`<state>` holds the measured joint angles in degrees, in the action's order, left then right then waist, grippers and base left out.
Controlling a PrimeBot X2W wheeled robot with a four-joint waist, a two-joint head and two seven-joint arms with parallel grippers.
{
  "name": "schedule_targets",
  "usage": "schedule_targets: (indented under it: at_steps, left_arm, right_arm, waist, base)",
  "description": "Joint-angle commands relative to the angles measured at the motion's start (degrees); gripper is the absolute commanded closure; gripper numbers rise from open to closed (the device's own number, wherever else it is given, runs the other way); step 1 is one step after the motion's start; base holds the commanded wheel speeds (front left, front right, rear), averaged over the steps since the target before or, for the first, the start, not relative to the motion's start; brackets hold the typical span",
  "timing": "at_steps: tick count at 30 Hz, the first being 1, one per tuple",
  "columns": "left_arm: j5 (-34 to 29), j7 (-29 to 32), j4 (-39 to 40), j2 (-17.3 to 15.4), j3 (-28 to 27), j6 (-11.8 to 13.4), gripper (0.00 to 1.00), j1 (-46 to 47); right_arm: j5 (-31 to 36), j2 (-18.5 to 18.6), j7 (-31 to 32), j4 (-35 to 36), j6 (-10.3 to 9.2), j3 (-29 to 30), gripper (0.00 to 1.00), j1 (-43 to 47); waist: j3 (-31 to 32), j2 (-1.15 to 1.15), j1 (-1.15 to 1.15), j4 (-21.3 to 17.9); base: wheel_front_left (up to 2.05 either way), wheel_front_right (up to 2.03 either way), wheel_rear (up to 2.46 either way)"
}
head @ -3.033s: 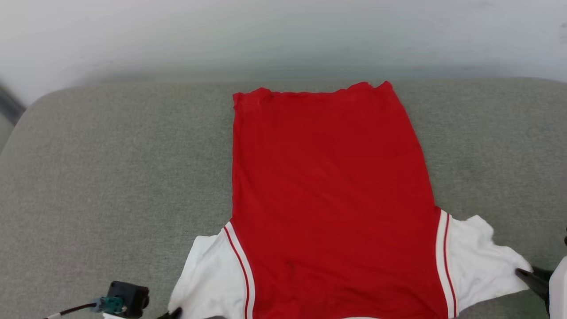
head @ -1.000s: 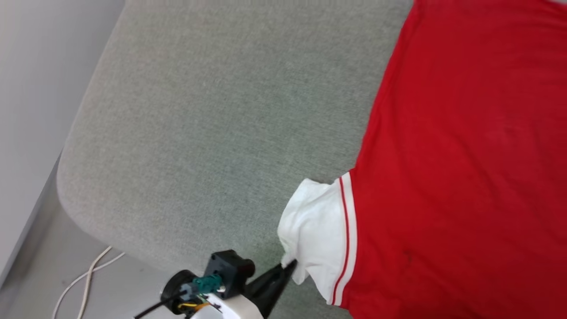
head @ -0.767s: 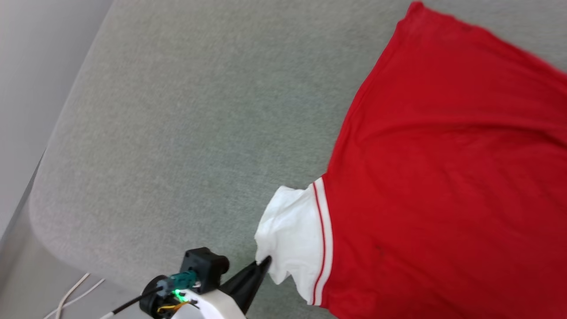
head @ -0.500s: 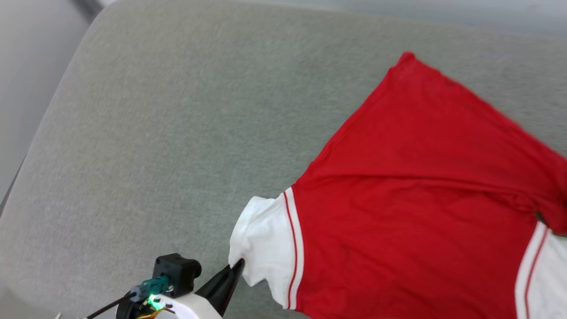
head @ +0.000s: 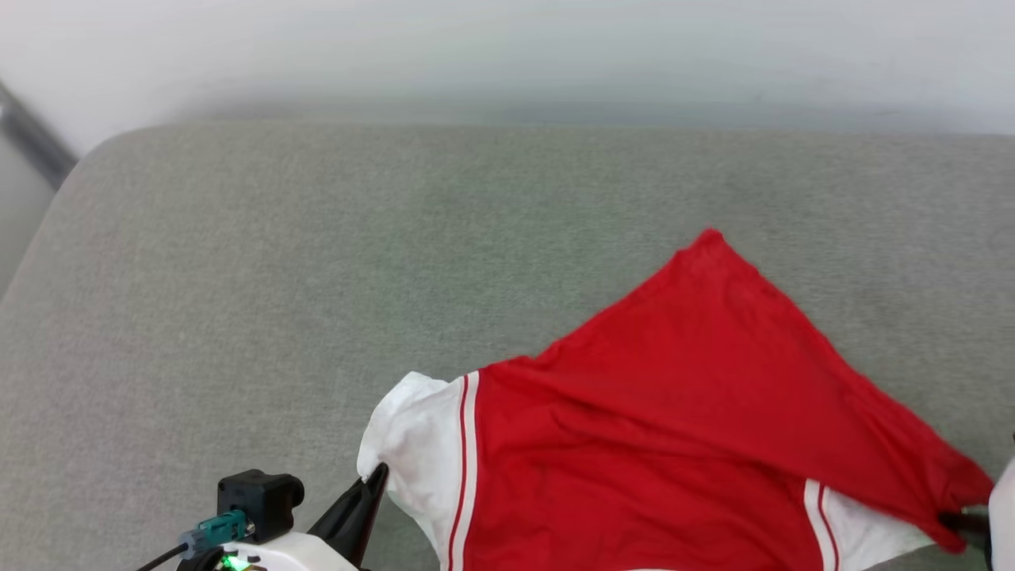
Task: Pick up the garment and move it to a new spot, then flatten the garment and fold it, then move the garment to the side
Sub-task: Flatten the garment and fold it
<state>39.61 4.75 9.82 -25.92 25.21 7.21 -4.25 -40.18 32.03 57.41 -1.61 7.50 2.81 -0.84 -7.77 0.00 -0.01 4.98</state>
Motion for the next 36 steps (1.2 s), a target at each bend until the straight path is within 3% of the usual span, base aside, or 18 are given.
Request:
schedule_targets:
  at_steps: [1, 9, 10, 11, 18, 25, 36]
  left_arm:
    - [0.2, -0.6, -0.2, 0.3, -0.3, 0.3, 1.0, -0.3]
    - [0.4, -0.9, -0.6, 0.7, 0.1, 0.2, 1.0, -0.3]
    - [0.3, -0.8, -0.4, 0.7, 0.2, 0.2, 1.0, -0.2]
    - [0.2, -0.7, -0.3, 0.6, 0.3, 0.2, 1.0, -0.1]
    - [-0.9, -0.3, 0.7, 0.9, 1.8, 0.0, 1.0, 1.0]
    - [-3.4, 0.1, 1.9, 2.2, 4.6, -0.1, 1.0, 3.5]
    - [-6.6, 1.6, 3.3, 3.9, 8.7, -1.1, 1.0, 7.6]
  right_arm:
    - [0.4, -0.8, -0.4, 0.5, -0.02, 0.2, 1.0, 2.1]
    - [0.4, -2.5, -4.0, 0.3, -0.02, 0.2, 1.0, 6.6]
    - [0.2, -2.5, -4.7, 0.5, -0.02, 0.0, 0.64, 6.1]
    - [0.0, -2.4, -5.3, 0.6, -0.02, 0.1, 0.0, 5.5]
    - [-1.2, 1.2, -6.5, 4.0, -0.02, -1.3, 0.0, 0.1]
    - [-2.5, 3.5, -3.4, 6.6, -0.02, -2.4, 0.0, -10.1]
    - [2.2, 4.5, 2.0, -2.1, -0.02, -6.1, 0.0, -26.3]
  waist:
    - [1.4, 0.0, 0.01, -1.5]
    - [2.2, 0.0, 0.01, -2.5]
    - [2.1, 0.0, 0.01, -2.5]
    - [2.1, 0.0, 0.01, -2.4]
    - [-0.1, 0.0, 0.01, -0.6]
    - [-5.0, 0.0, 0.01, 3.5]
    - [-12.9, 0.0, 0.01, 11.1]
  base:
    - [0.0, 0.0, 0.0]
    - [0.0, 0.0, 0.0]
    - [0.0, 0.0, 0.0]
    - [0.0, 0.0, 0.0]
    - [0.0, 0.0, 0.0]
    - [0.0, 0.0, 0.0]
    - [0.0, 0.0, 0.0]
